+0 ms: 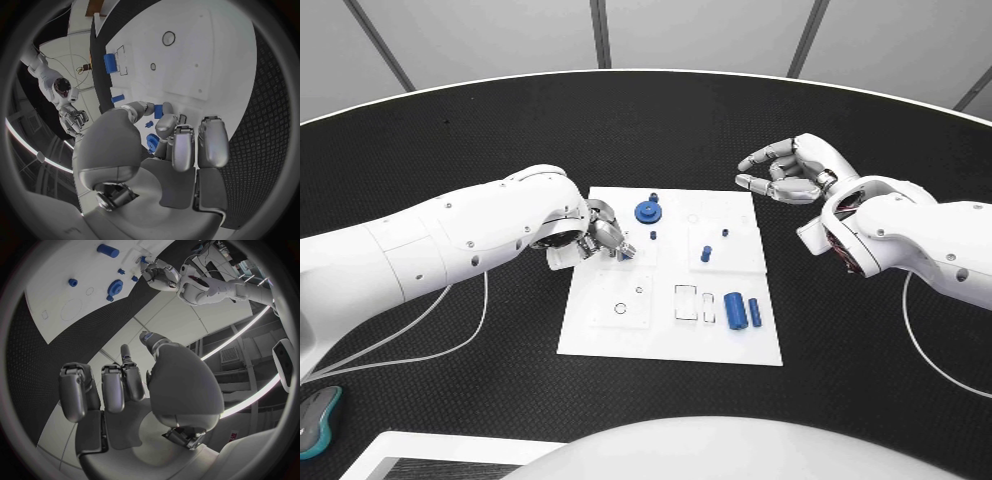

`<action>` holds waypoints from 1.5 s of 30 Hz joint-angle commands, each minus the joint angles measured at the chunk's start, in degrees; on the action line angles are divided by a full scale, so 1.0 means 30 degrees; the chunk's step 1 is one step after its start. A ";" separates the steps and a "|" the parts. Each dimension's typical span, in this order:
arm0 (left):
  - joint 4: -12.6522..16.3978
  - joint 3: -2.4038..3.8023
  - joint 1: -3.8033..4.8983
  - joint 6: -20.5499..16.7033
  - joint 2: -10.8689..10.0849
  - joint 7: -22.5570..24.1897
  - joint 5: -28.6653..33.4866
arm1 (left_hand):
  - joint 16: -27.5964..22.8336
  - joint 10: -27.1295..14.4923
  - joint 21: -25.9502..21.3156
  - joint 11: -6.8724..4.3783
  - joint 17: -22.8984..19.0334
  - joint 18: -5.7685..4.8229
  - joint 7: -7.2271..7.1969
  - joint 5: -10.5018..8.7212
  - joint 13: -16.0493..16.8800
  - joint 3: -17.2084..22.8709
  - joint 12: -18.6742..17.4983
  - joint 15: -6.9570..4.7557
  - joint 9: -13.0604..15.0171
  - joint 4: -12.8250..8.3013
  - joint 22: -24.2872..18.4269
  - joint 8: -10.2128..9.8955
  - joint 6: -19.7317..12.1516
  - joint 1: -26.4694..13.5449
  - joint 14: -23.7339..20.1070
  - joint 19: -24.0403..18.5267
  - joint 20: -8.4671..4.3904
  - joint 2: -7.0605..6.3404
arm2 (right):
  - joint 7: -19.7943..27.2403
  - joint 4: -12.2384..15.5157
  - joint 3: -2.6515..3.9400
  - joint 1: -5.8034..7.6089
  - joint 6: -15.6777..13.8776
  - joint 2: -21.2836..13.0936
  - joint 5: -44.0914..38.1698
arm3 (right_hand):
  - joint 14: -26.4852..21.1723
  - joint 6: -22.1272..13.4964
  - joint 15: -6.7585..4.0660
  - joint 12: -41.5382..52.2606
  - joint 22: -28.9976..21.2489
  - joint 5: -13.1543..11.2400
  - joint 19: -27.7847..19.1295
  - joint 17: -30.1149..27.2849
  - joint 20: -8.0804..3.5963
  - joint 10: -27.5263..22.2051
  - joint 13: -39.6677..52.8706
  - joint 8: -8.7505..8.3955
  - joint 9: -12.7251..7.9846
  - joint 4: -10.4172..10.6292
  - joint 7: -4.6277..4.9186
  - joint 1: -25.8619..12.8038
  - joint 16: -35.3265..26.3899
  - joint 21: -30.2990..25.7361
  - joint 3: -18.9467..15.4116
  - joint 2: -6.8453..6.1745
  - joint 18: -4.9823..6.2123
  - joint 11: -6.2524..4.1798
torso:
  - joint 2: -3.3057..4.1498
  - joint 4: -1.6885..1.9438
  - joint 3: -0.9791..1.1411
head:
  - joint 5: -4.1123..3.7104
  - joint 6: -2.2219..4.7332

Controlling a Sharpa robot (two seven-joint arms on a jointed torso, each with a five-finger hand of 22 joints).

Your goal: Assemble the parts on the task board

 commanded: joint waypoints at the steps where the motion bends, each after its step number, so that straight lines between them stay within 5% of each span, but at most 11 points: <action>1: -0.0099 0.0001 0.0131 0.0090 0.0082 -0.0015 0.0005 | -0.0105 -0.0140 -0.0019 -0.0016 0.2951 -0.0228 -0.0011 -0.0018 -0.0015 0.2796 -0.0046 0.0022 -0.0013 -0.2724 -0.0028 0.0027 -0.0062 -0.0019 0.1449 0.0037 -0.0037 0.0170 | -0.0006 0.0003 0.0000 0.0000 0.0001 0.0000 0.0000 | 0.1434 -0.0113 -0.0133 -0.0013 0.2482 0.0064 0.0744 0.2596 -0.0129 0.0060 0.2680 0.0087 0.0028 0.0086 -0.0027 -0.0112 -0.0123 -0.0105 0.0018 0.0072 0.0098 -0.0077 | 0.0004 0.0014 0.0002 | -0.0030 -0.0021; 12: -0.0608 0.0008 0.0495 0.1596 0.0355 -0.0523 0.0174 | -0.0122 -0.0546 -0.0192 0.0130 0.2916 -0.0165 0.0134 -0.0659 -0.0694 0.2615 -0.0548 0.0147 -0.0075 -0.2652 -0.0355 0.0072 -0.0496 -0.0280 0.1440 -0.0164 0.0049 0.0750 | -0.0036 -0.0003 0.0000 0.0000 0.0039 0.0019 0.0000 | 0.1434 -0.0113 -0.0133 -0.0013 0.2482 0.0064 0.0744 0.2596 -0.0129 0.0060 0.2680 0.0087 0.0028 0.0086 -0.0027 -0.0112 -0.0123 -0.0105 0.0018 0.0072 0.0098 -0.0077 | -0.0044 0.0017 -0.0001 | -0.0032 -0.0068; 14: -0.0772 0.0009 0.0555 0.2096 0.0432 -0.0710 0.0314 | -0.0138 -0.1101 -0.0349 0.0296 0.2880 -0.0118 0.0313 -0.2761 -0.1455 0.2348 -0.1102 0.0294 -0.0229 -0.2614 -0.0619 -0.0169 -0.1120 -0.0190 0.1427 -0.0338 0.0165 0.1479 | -0.0044 -0.0010 0.0000 0.0000 0.0056 0.0034 0.0000 | 0.1434 -0.0113 -0.0133 -0.0013 0.2482 0.0064 0.0744 0.2596 -0.0129 0.0060 0.2680 0.0087 0.0028 0.0086 -0.0027 -0.0112 -0.0123 -0.0105 0.0018 0.0072 0.0098 -0.0077 | -0.0040 0.0009 0.0000 | -0.0014 -0.0062; 15: -0.0859 0.0010 0.0590 0.2342 0.0478 -0.0787 0.0364 | -0.0144 -0.1203 -0.0377 0.0339 0.2869 -0.0106 0.0351 -0.3001 -0.1578 0.2308 -0.1176 0.0322 -0.0249 -0.2613 -0.0667 -0.0179 -0.1188 -0.0174 0.1423 -0.0369 0.0194 0.1593 | -0.0046 -0.0016 0.0000 0.0000 0.0062 0.0043 0.0000 | 0.1434 -0.0113 -0.0133 -0.0013 0.2482 0.0064 0.0744 0.2596 -0.0129 0.0060 0.2680 0.0087 0.0028 0.0086 -0.0027 -0.0112 -0.0123 -0.0105 0.0018 0.0072 0.0098 -0.0077 | -0.0041 0.0006 -0.0002 | -0.0011 -0.0052; 20: -0.1334 0.0012 0.0814 0.3262 0.0769 -0.1037 0.0493 | -0.0219 -0.1820 -0.0557 0.0605 0.2708 -0.0043 0.0610 -0.6982 -0.2144 0.2336 -0.1385 0.0558 -0.0492 -0.2547 -0.0949 -0.0389 -0.1850 -0.0013 0.1359 -0.0569 0.0439 0.2538 | -0.0057 -0.0061 0.0000 0.0000 0.0083 0.0098 0.0000 | 0.1434 -0.0113 -0.0133 -0.0013 0.2482 0.0064 0.0744 0.2596 -0.0129 0.0060 0.2680 0.0087 0.0028 0.0086 -0.0027 -0.0112 -0.0123 -0.0105 0.0018 0.0072 0.0098 -0.0077 | -0.0053 0.0012 -0.0003 | 0.0012 -0.0034; 25: -0.1913 0.0012 0.1056 0.3889 0.1179 -0.1151 0.0543 | -0.0248 -0.2116 -0.0590 0.0696 0.2640 -0.0026 0.0715 -0.9271 -0.2301 0.2887 -0.1303 0.0654 -0.0571 -0.2665 -0.0978 -0.0340 -0.2080 0.0185 0.1327 -0.0614 0.0544 0.2893 | -0.0066 -0.0092 0.0000 0.0000 0.0101 0.0166 0.0000 | 0.1434 -0.0113 -0.0133 -0.0013 0.2482 0.0064 0.0744 0.2596 -0.0129 0.0060 0.2680 0.0087 0.0028 0.0086 -0.0027 -0.0112 -0.0123 -0.0105 0.0018 0.0072 0.0098 -0.0077 | -0.0044 -0.0011 0.0027 | 0.0069 0.0020; 27: -0.2172 0.0011 0.1133 0.4066 0.1373 -0.1193 0.0557 | -0.0273 -0.2277 -0.0611 0.0751 0.2585 -0.0012 0.0770 -1.0643 -0.2405 0.3389 -0.1239 0.0722 -0.0594 -0.2670 -0.1003 -0.0272 -0.2222 0.0185 0.1303 -0.0647 0.0593 0.3033 | -0.0068 -0.0105 0.0000 0.0000 0.0103 0.0195 0.0000 | 0.1434 -0.0113 -0.0133 -0.0013 0.2482 0.0064 0.0744 0.2596 -0.0129 0.0060 0.2680 0.0087 0.0028 0.0086 -0.0027 -0.0112 -0.0123 -0.0105 0.0018 0.0072 0.0098 -0.0077 | -0.0036 -0.0023 0.0031 | 0.0067 0.0034; 45: -0.3662 0.0006 0.1254 0.4903 0.2551 -0.1838 0.0819 | -0.0261 -0.2248 -0.0608 0.0773 0.2600 -0.0015 0.0802 -1.1090 -0.2319 0.3928 -0.1031 0.0726 -0.0579 -0.2926 -0.0990 -0.0143 -0.2272 0.0236 0.1307 -0.0651 0.0635 0.2988 | -0.0110 -0.0142 0.0000 0.0000 0.0140 0.0314 0.0000 | 0.1434 -0.0113 -0.0133 -0.0013 0.2482 0.0064 0.0744 0.2596 -0.0129 0.0060 0.2680 0.0087 0.0028 0.0086 -0.0027 -0.0112 -0.0123 -0.0105 0.0018 0.0072 0.0098 -0.0077 | -0.0057 0.0014 0.0020 | 0.0049 0.0053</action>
